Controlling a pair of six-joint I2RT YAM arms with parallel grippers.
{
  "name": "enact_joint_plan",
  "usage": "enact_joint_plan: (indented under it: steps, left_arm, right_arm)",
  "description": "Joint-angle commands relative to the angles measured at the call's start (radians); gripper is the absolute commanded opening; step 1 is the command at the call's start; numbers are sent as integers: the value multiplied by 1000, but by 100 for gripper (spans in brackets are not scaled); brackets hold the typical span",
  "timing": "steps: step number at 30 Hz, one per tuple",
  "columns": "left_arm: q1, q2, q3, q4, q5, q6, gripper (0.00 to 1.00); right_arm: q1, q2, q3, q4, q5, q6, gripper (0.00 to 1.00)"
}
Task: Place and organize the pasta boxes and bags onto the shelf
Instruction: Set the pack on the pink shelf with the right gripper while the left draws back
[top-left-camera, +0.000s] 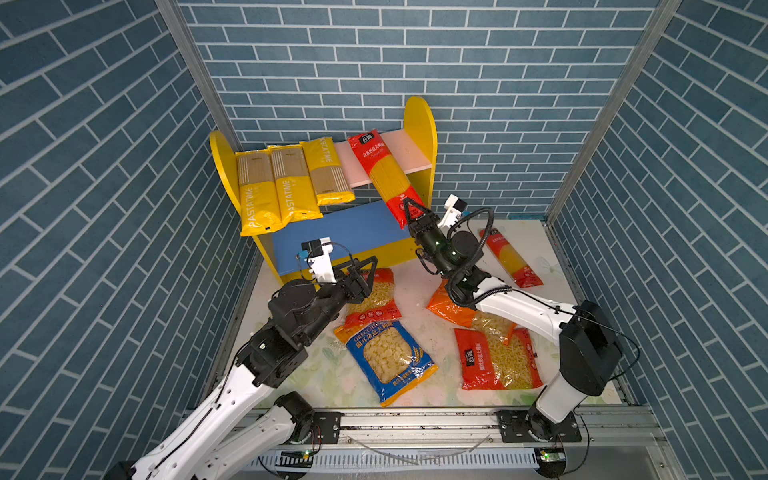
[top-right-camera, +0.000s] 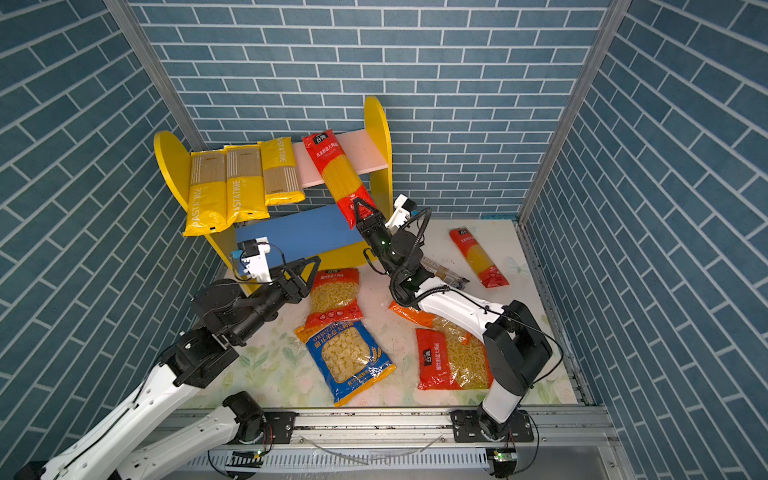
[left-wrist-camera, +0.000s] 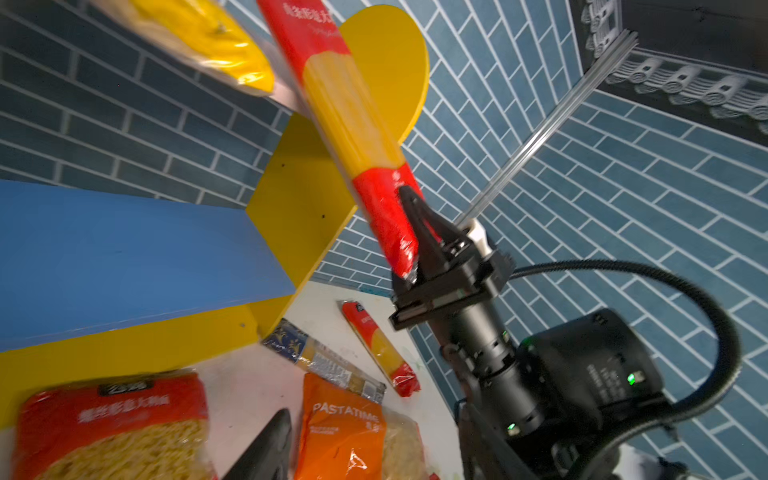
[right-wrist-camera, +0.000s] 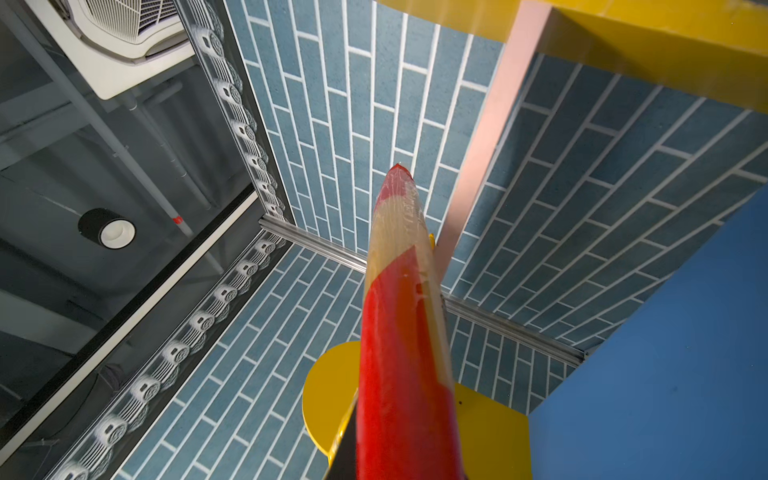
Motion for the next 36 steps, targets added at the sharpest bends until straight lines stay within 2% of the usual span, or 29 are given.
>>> enact_joint_plan:
  steps: [1,7,13,17,19,23,26,29,31,34,35,36]
  left_arm:
    - [-3,-68,-55,-172,-86,31,64]
    - [-3,-185,-99,-265,-124,20,64]
    - [-3,-224,-154,-280,-126,-36,63]
    - [-3,-232,-160,-286,-115,-53,63]
    - [-3,-234,-160,-290,-112,-57,63]
    - [-3,-244,-195,-290,-113,-61,63]
    - [-3,-249,-215,-276,-112,-68,63]
    - [-3,-238,-226,-256,-100,-75,63]
    - [-3,-227,-226,-248,-93,-79,63]
    - [-3,-223,-222,-247,-89,-78,63]
    - [-3,-225,-222,-250,-90,-78,63]
    - [-3,-229,-222,-253,-90,-78,63]
  right_arm:
    - [24,19,182,-7,36,28,0]
    - [61,135,432,-234,99,23,0]
    - [93,282,643,-330,181,61,1]
    - [108,373,810,-381,178,60,24]
    - [110,401,864,-403,163,43,32]
    - [112,392,846,-405,121,18,45]
    - [114,348,757,-369,121,9,46]
    - [114,329,722,-365,118,-4,41]
    - [112,333,721,-376,112,-10,31]
    - [100,338,712,-380,102,14,23]
    - [97,336,706,-374,94,18,23]
    - [97,333,697,-359,83,17,28]
